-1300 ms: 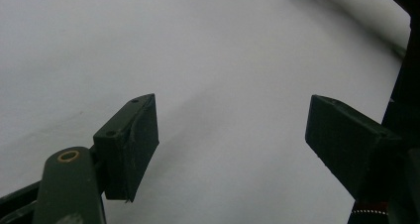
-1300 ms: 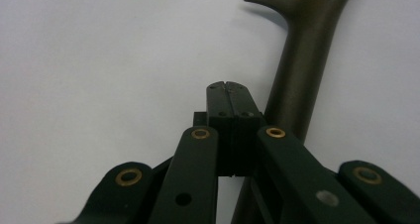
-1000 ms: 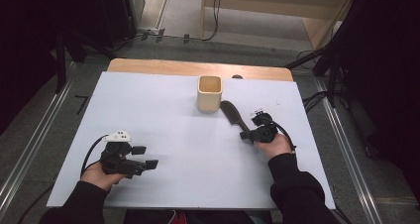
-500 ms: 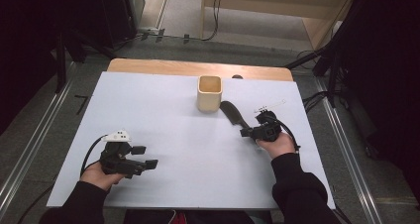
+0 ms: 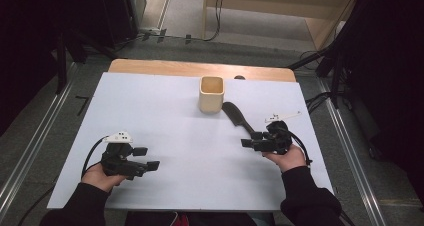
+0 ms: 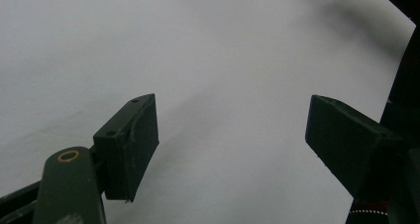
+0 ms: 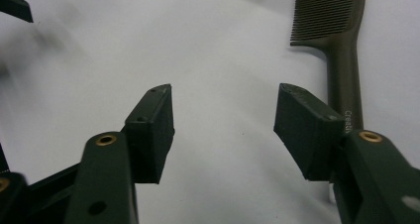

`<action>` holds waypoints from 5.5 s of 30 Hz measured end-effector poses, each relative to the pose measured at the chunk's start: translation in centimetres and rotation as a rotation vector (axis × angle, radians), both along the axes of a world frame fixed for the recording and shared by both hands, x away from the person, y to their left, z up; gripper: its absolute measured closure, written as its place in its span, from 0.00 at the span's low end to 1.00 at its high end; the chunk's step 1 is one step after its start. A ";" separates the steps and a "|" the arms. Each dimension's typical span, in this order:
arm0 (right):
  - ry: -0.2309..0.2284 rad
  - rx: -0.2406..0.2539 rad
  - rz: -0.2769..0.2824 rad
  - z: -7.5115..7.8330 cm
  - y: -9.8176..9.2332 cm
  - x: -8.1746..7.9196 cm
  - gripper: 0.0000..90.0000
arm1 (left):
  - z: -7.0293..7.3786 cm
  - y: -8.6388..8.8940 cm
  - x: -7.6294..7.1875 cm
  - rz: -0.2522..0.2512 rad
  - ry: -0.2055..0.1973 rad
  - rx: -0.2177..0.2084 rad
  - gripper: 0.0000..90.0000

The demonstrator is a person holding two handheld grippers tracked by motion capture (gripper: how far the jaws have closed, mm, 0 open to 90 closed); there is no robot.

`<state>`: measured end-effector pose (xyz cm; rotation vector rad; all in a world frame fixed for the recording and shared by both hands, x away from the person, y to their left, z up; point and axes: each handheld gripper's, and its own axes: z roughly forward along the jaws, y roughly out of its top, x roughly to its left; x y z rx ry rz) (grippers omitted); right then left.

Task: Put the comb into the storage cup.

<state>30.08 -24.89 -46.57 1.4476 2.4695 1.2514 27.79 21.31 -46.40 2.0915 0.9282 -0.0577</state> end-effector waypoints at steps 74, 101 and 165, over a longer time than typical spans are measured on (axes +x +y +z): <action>-0.085 -0.015 -0.076 0.9 -3.4 -1.4 0.27 | 0.1 0.1 0.7 0.001 0.002 -0.027 0.24; -0.079 -0.052 -0.108 0.8 -3.0 3.3 0.27 | 0.1 -0.5 0.7 -0.017 0.005 -0.008 0.24; -0.196 -0.239 -0.187 -5.6 -1.3 1.4 0.66 | 0.1 -0.4 0.9 -0.014 0.003 -0.008 0.24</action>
